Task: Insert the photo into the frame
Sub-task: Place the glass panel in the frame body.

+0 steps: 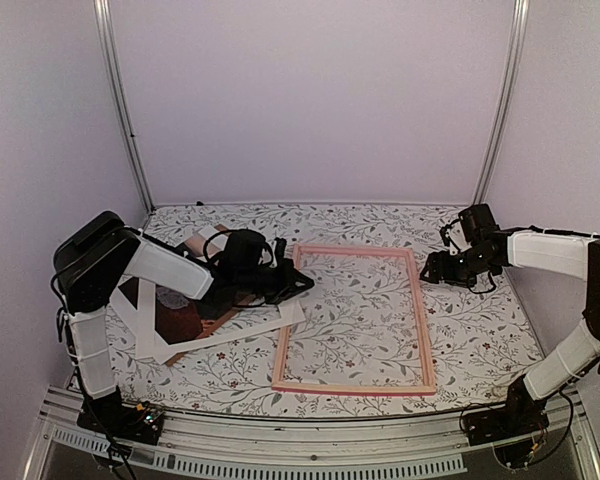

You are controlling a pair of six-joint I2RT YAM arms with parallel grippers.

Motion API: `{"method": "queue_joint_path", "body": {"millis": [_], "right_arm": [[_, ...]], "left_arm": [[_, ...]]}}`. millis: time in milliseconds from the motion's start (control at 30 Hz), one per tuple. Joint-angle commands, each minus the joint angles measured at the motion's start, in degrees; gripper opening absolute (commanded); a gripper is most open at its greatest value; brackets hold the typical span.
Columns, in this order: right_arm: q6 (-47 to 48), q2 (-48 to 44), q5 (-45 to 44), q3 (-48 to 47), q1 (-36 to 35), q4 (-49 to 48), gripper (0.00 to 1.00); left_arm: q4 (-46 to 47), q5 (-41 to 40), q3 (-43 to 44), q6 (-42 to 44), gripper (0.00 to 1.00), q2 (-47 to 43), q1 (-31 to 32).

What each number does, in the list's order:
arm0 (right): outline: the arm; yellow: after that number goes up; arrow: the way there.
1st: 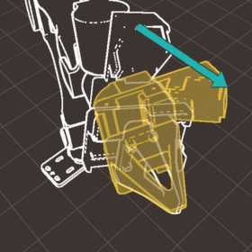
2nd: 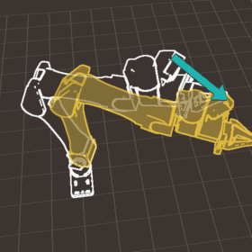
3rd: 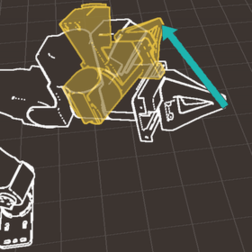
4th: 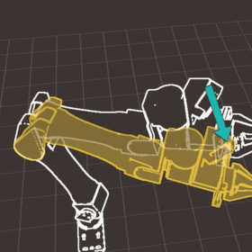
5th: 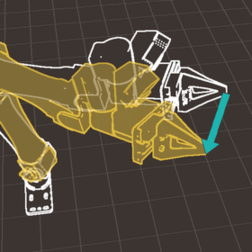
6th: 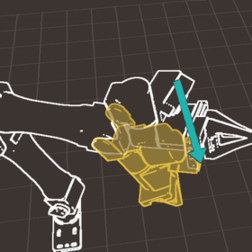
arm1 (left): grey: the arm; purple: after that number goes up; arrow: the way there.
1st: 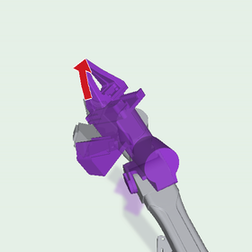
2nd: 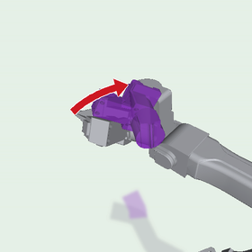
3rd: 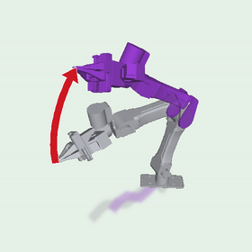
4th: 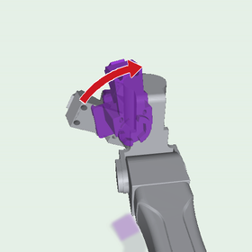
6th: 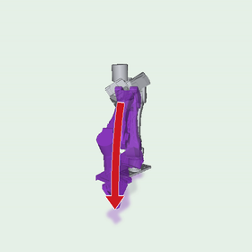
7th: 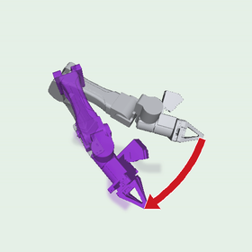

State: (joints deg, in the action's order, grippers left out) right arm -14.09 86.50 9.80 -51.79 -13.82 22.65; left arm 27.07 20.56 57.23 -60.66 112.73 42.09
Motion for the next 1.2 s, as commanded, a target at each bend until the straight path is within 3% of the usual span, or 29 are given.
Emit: {"method": "queue_joint_path", "body": {"millis": [0,1167], "right_arm": [[0.17,0.74,0.31,0.46,-0.26,-0.60,0.77],[0.37,0.91,0.56,0.73,-0.28,-0.80,0.77]], "left_arm": [[-0.69,0.08,1.59,1.73,0.00,-0.94,-0.91],[-4.00,0.97,3.21,4.47,0.00,-0.50,-1.38]]}}
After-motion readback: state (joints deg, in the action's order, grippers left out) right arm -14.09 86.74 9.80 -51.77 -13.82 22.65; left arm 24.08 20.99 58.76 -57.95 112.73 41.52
